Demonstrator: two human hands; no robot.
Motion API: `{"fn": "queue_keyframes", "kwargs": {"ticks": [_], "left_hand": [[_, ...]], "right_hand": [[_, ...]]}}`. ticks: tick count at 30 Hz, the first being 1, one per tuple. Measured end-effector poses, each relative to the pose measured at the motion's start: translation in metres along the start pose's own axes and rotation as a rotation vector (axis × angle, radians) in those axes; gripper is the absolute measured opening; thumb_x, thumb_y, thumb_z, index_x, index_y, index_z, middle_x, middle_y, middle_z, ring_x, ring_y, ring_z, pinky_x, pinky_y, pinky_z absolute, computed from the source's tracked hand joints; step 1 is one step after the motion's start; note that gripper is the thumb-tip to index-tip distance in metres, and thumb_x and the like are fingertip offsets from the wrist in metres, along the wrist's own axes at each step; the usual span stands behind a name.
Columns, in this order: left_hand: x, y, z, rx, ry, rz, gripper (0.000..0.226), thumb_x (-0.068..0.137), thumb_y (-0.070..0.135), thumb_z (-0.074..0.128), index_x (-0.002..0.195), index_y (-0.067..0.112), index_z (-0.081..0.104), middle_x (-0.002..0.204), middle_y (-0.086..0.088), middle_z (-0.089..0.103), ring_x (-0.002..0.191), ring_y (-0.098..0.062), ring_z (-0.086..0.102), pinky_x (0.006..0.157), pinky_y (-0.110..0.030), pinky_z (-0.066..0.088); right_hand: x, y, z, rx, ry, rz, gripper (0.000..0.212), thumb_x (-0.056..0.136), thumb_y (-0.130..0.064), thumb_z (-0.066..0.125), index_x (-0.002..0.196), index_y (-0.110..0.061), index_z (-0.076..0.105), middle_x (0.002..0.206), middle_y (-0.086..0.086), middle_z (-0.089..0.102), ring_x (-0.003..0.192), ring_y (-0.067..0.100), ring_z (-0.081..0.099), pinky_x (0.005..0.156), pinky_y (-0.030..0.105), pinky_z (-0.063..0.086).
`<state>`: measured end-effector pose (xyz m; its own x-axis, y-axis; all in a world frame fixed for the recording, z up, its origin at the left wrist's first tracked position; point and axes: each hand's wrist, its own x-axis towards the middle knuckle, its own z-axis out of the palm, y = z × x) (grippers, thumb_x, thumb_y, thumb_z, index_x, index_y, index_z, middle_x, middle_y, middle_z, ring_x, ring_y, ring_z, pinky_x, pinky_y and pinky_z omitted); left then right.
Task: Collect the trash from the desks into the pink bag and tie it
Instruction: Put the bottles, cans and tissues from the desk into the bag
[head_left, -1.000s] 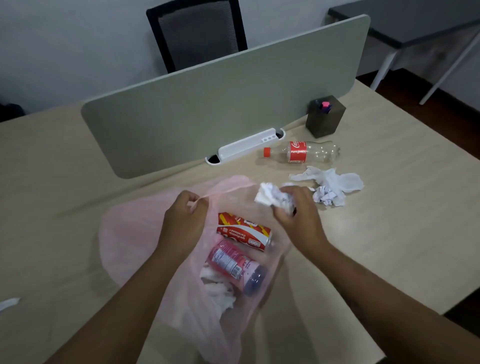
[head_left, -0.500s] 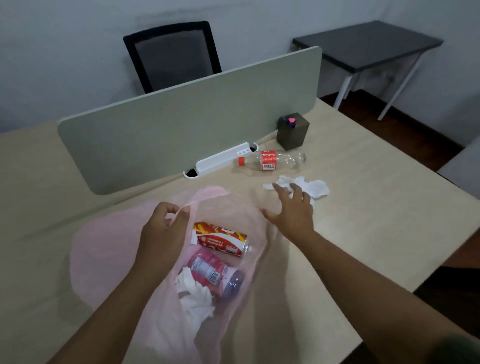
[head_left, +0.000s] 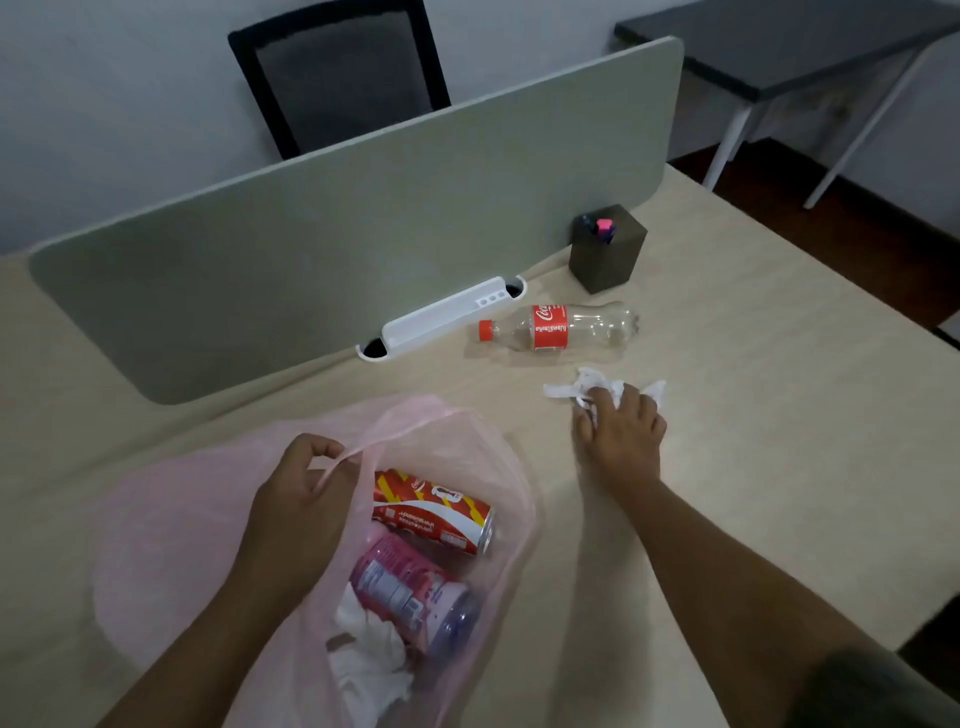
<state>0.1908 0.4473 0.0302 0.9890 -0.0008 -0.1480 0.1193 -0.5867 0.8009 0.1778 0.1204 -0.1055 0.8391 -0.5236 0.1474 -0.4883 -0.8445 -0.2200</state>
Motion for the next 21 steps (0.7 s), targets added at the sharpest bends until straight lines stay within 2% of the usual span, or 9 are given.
{"fn": "queue_keyframes", "kwargs": {"ticks": [3, 5, 8, 11, 13, 15, 18, 19, 21], "left_hand": [[0.003, -0.002, 0.001, 0.008, 0.004, -0.002, 0.008, 0.095, 0.044, 0.055, 0.087, 0.044, 0.055, 0.074, 0.007, 0.065, 0.060, 0.000, 0.065, 0.037, -0.013, 0.042], [0.003, -0.003, 0.000, 0.022, 0.004, -0.002, 0.007, 0.094, 0.045, 0.056, 0.087, 0.044, 0.055, 0.074, 0.007, 0.066, 0.058, -0.008, 0.064, 0.044, -0.021, 0.045], [0.006, -0.006, -0.006, 0.108, -0.024, 0.034, 0.010, 0.094, 0.046, 0.053, 0.087, 0.038, 0.054, 0.078, 0.009, 0.065, 0.065, -0.006, 0.061, 0.053, -0.024, 0.044], [0.008, -0.009, -0.023, 0.140, -0.004, 0.068, 0.019, 0.095, 0.047, 0.049, 0.086, 0.031, 0.052, 0.081, 0.008, 0.064, 0.072, -0.009, 0.058, 0.058, -0.025, 0.041], [0.005, -0.009, -0.036, 0.120, 0.033, 0.073, 0.024, 0.095, 0.051, 0.047, 0.087, 0.029, 0.051, 0.081, 0.007, 0.063, 0.073, -0.010, 0.058, 0.060, -0.025, 0.041], [0.000, -0.007, -0.045, 0.092, 0.064, 0.074, 0.027, 0.093, 0.053, 0.047, 0.086, 0.028, 0.051, 0.076, 0.006, 0.063, 0.068, -0.011, 0.058, 0.058, -0.025, 0.041], [-0.008, -0.002, -0.055, 0.073, 0.083, 0.089, 0.029, 0.089, 0.058, 0.045, 0.085, 0.030, 0.051, 0.075, 0.006, 0.063, 0.067, -0.009, 0.058, 0.056, -0.026, 0.040], [-0.009, -0.002, -0.058, 0.068, 0.091, 0.093, 0.029, 0.088, 0.059, 0.044, 0.084, 0.031, 0.051, 0.075, 0.007, 0.063, 0.067, -0.010, 0.058, 0.056, -0.026, 0.040], [-0.009, -0.004, -0.062, 0.059, 0.115, 0.091, 0.026, 0.086, 0.059, 0.044, 0.083, 0.033, 0.050, 0.071, 0.007, 0.063, 0.060, -0.009, 0.056, 0.054, -0.027, 0.039]], "right_hand": [[-0.020, 0.004, -0.003, -0.043, 0.062, -0.041, 0.029, 0.088, -0.026, 0.046, 0.104, -0.009, 0.063, 0.093, 0.017, 0.057, 0.081, 0.036, 0.053, 0.066, 0.041, 0.042], [-0.033, -0.002, -0.014, -0.029, 0.017, -0.047, 0.023, 0.090, -0.020, 0.049, 0.099, -0.004, 0.063, 0.091, 0.019, 0.057, 0.080, 0.037, 0.055, 0.066, 0.043, 0.043], [-0.065, -0.032, -0.036, 0.227, -0.020, -0.083, 0.018, 0.093, -0.016, 0.050, 0.100, -0.004, 0.060, 0.097, 0.020, 0.056, 0.088, 0.039, 0.053, 0.076, 0.046, 0.042], [-0.120, -0.087, -0.065, 0.424, -0.017, -0.336, 0.029, 0.094, -0.028, 0.041, 0.104, -0.009, 0.060, 0.098, 0.015, 0.055, 0.086, 0.034, 0.051, 0.076, 0.044, 0.045], [-0.146, -0.124, -0.079, 0.434, -0.086, -0.504, 0.032, 0.095, -0.034, 0.041, 0.108, -0.014, 0.061, 0.103, 0.012, 0.056, 0.090, 0.032, 0.053, 0.080, 0.043, 0.047], [-0.158, -0.155, -0.084, 0.373, -0.209, -0.626, 0.037, 0.095, -0.044, 0.046, 0.122, -0.022, 0.058, 0.119, 0.012, 0.054, 0.106, 0.034, 0.051, 0.091, 0.044, 0.043], [-0.155, -0.178, -0.087, 0.326, -0.376, -0.715, 0.056, 0.091, -0.062, 0.043, 0.142, -0.038, 0.040, 0.154, 0.006, 0.030, 0.139, 0.028, 0.026, 0.111, 0.046, 0.024], [-0.153, -0.178, -0.088, 0.353, -0.350, -0.730, 0.056, 0.091, -0.061, 0.045, 0.141, -0.037, 0.042, 0.154, 0.005, 0.032, 0.139, 0.028, 0.028, 0.111, 0.046, 0.025], [-0.144, -0.168, -0.093, 0.423, -0.229, -0.730, 0.050, 0.089, -0.054, 0.052, 0.133, -0.030, 0.054, 0.138, 0.002, 0.051, 0.124, 0.028, 0.046, 0.099, 0.044, 0.036]]}}
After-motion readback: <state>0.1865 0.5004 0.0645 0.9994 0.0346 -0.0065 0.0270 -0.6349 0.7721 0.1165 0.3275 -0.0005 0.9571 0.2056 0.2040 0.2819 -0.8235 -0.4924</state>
